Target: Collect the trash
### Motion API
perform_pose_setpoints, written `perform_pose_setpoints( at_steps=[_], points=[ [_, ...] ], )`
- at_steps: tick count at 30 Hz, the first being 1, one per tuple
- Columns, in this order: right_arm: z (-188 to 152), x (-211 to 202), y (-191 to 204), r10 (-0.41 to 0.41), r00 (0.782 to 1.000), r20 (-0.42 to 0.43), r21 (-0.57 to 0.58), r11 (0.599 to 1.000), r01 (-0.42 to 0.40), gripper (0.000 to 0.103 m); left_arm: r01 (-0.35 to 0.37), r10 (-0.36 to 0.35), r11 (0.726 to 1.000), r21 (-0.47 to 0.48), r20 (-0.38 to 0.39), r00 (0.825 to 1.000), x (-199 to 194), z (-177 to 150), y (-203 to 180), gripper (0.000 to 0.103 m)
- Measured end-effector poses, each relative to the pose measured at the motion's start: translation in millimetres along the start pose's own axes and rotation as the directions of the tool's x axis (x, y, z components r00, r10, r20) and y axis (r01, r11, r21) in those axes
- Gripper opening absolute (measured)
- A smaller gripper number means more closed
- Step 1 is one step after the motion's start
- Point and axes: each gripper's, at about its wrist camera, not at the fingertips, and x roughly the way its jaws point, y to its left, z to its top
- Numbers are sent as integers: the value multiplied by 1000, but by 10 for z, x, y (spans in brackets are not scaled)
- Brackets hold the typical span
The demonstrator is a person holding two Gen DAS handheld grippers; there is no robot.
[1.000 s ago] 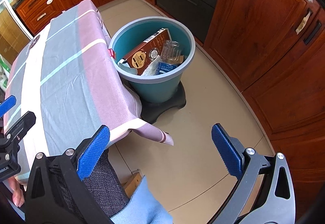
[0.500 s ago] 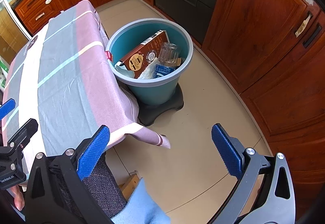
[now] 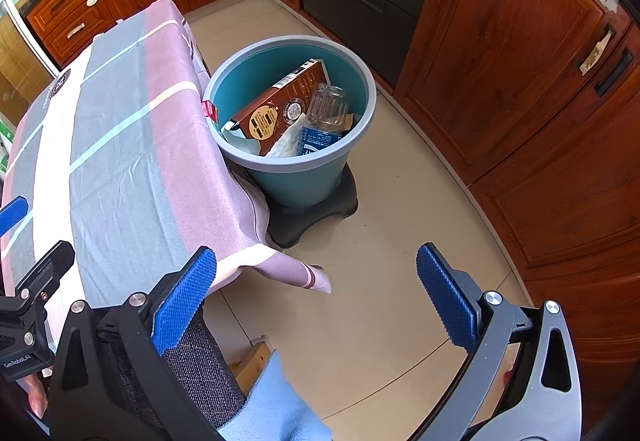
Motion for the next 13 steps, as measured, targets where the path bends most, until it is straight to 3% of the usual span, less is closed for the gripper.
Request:
perform_pose_setpoints(
  at_steps=[13],
  points=[
    [56, -99, 34, -5, 999, 31, -23, 1000, 6, 96, 30, -30, 1000, -2, -26, 999, -10, -5, 19, 99]
  ],
)
